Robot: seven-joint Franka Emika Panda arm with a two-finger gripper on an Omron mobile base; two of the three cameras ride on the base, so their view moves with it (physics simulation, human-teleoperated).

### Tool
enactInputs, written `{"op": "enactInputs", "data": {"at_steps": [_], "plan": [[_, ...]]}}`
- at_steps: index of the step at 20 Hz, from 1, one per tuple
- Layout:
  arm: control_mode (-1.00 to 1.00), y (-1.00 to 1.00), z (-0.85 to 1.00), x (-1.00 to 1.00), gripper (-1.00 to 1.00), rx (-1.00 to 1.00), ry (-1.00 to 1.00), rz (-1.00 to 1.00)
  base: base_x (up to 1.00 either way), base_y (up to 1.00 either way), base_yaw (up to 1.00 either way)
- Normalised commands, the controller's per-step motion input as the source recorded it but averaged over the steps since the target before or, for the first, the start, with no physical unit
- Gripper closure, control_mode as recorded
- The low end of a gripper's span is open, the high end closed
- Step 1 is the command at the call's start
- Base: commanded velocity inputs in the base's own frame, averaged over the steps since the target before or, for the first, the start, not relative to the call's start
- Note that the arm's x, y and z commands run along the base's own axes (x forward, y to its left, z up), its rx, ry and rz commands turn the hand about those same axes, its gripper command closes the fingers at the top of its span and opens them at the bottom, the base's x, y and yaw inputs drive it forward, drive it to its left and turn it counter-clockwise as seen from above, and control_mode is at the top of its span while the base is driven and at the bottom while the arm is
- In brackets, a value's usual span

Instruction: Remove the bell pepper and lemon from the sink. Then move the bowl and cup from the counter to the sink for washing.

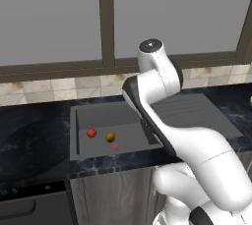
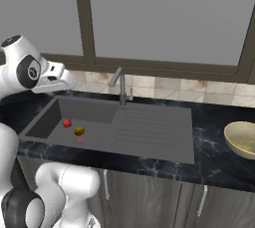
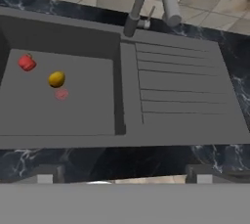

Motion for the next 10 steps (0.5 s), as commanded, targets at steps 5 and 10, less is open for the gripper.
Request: {"op": "enactInputs", "data": {"at_steps": [5,10], "plan": [[-1.00,0.30,-0.14,0.00,-1.00,0.02,0.00,-0.12,0.00,0.00,0.00],[-1.00,0.24,-0.23,0.11,-1.00,0.08,0.00,-0.08,0.00,0.00,0.00]]}}
